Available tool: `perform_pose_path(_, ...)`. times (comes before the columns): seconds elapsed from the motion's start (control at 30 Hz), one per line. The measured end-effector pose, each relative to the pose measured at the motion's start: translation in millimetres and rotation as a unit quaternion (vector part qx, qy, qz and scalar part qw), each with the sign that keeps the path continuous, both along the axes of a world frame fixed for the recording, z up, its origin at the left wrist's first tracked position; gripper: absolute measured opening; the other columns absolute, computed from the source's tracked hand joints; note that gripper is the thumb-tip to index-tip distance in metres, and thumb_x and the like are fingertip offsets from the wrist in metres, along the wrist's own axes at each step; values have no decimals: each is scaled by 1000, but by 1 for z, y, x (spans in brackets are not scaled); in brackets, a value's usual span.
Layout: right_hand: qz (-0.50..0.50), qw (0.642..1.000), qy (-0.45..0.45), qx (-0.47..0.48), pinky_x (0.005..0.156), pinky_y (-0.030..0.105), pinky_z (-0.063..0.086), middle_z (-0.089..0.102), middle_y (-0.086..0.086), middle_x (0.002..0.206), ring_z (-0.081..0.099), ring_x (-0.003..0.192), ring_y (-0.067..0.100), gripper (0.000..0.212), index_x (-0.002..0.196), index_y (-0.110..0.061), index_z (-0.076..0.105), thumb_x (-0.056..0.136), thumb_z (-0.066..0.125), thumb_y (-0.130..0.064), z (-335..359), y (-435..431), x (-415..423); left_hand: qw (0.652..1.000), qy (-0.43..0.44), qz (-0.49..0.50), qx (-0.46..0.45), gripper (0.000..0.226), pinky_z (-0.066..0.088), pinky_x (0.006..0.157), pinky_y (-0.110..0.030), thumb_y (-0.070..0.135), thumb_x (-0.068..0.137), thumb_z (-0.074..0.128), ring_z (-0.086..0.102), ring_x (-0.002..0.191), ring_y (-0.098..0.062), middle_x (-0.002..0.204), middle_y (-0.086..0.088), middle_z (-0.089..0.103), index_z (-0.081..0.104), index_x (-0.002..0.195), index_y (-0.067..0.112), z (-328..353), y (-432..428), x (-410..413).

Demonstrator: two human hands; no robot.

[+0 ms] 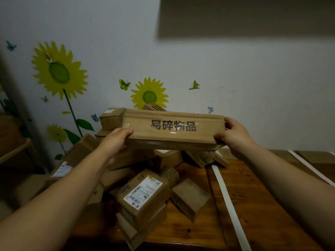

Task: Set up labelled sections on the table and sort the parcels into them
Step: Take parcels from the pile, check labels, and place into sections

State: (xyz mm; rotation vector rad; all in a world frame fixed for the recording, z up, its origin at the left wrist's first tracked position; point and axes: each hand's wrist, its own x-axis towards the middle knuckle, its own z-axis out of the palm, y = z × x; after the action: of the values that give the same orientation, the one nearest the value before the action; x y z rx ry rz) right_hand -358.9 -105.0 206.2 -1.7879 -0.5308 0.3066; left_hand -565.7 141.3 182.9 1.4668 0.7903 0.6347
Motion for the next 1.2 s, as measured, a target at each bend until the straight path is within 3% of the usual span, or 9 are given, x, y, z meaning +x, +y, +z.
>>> perform_pose_path(0.17,-63,997,33,38,105,44,43,40,12,147,44,129,30,70,148,-7,28,90,64,-22,6,-23,-6,996,-28,-61,56,64,43,65,-28,2,87,59,59,92,-19,113,-7,61,33,140,26,7,-7,-10)
perform_pose_path(0.27,-98,995,29,9,106,47,42,53,13,134,50,122,29,56,129,-4,52,91,57,-45,8,-33,-15,989,1,-106,103,49,46,88,-37,-7,86,56,60,100,-23,117,-12,62,48,127,20,15,-8,-9)
perform_pose_path(0.37,-122,991,44,26,98,44,48,65,10,107,59,104,26,26,104,-8,66,92,60,-30,13,-42,-26,990,-27,-128,43,21,45,78,-30,22,97,47,59,92,-16,108,-4,61,51,117,26,26,-18,-15)
perform_pose_path(0.47,-139,989,39,11,92,41,52,63,12,109,59,103,26,26,114,-5,63,90,61,-14,17,-49,-36,990,-24,-135,19,39,44,71,-25,51,98,29,57,92,-10,104,2,60,51,121,29,30,-20,-17)
perform_pose_path(0.57,-157,986,46,-18,76,34,54,60,14,110,59,97,26,26,116,-3,58,91,58,-4,18,-56,-53,991,-21,-126,43,23,42,61,-21,30,100,39,56,81,-8,109,-3,57,44,122,26,28,-24,-23)
perform_pose_path(0.77,-161,984,76,22,74,33,56,57,11,119,57,109,31,58,135,-11,50,83,51,16,10,-88,-79,977,-57,-201,39,55,41,40,-11,-10,90,41,58,69,-8,115,-6,56,37,139,15,11,-37,-23)
perform_pose_path(1.0,-221,968,69,96,81,36,55,58,12,122,59,107,30,69,139,-17,47,80,50,19,11,-144,-79,962,-123,-242,6,68,49,75,-27,-20,85,37,60,93,-16,107,0,64,36,141,16,6,-84,0)
perform_pose_path(1.1,-233,967,57,86,88,45,55,54,13,130,59,108,30,70,140,-22,42,81,57,13,13,-174,-73,957,-141,-252,16,71,53,73,-25,-24,81,37,61,95,-16,109,1,64,35,139,18,12,-113,16)
perform_pose_path(1.2,-251,961,72,91,71,39,57,54,12,121,61,94,28,66,139,-25,38,84,61,4,12,-210,-65,952,-156,-260,43,75,51,74,-30,-25,80,39,60,99,-17,118,-3,59,34,139,21,17,-151,38)
